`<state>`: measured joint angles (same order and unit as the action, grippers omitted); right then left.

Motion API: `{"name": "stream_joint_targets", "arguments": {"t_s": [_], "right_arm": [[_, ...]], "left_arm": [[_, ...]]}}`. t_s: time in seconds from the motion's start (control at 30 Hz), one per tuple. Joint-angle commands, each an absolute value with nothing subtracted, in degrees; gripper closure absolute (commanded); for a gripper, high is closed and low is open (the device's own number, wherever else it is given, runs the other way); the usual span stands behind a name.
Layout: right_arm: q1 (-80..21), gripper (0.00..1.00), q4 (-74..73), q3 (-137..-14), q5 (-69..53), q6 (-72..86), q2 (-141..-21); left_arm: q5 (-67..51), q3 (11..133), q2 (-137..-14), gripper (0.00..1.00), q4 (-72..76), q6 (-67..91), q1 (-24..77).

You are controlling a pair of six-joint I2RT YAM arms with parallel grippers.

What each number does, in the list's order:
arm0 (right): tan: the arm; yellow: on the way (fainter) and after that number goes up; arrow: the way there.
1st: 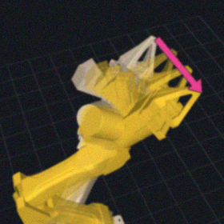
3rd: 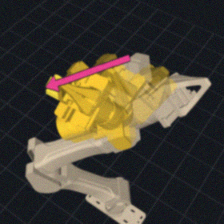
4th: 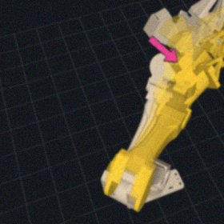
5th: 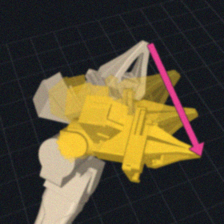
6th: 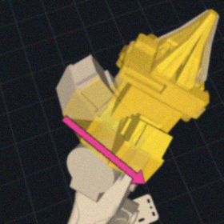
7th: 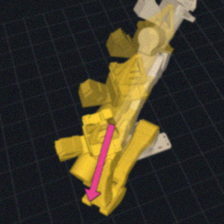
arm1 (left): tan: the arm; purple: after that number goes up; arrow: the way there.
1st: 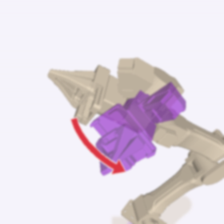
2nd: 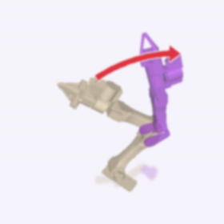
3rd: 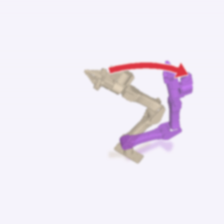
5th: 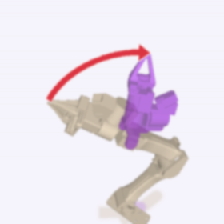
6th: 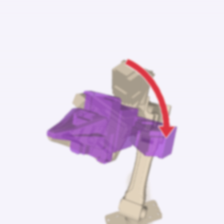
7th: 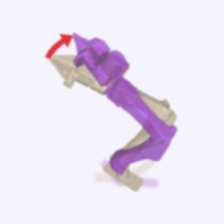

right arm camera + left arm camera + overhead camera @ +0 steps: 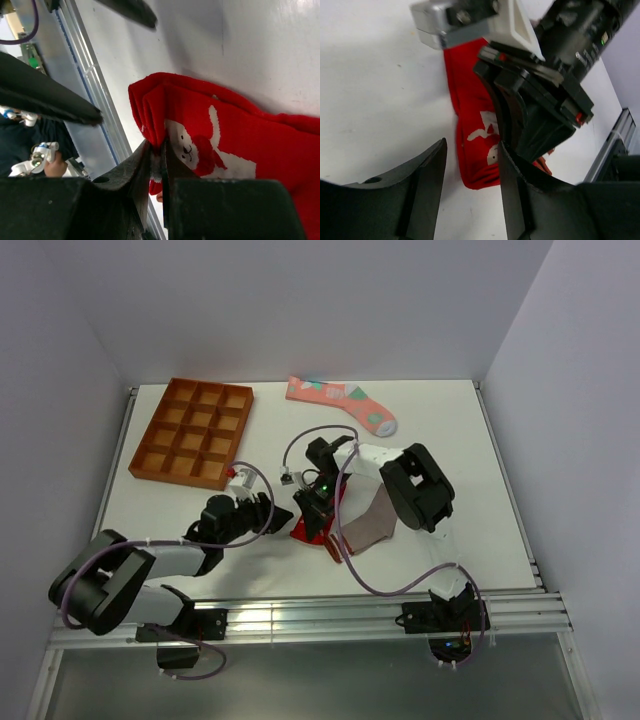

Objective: Roll the socks
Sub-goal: Roll the sock at the center of the board.

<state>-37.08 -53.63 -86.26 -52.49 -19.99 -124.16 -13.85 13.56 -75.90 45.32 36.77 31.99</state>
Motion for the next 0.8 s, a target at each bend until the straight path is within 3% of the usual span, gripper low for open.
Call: {"name": "stream_joint_targets", "arguments": {"t_s": [0.0, 0.2, 0.77], "right_arm": [[-36.12, 0.87, -57.13, -88.77, -55.55, -21.80, -125.77], [-35.51, 0.87, -57.31, -88.77, -55.90, -21.36, -126.56], [-31.38, 0.87, -57.13, -88.15, -57.13, -19.16, -128.94]], "left_arm": [[-19.24, 15.47, -78.83, 0.49, 53.43, 34.19, 33.22], [-24.25, 15.46, -83.75, 0.46, 58.54, 35.07, 33.66], [-20.83, 16.61, -90.17, 0.43, 56.34, 33.22, 36.65]]}}
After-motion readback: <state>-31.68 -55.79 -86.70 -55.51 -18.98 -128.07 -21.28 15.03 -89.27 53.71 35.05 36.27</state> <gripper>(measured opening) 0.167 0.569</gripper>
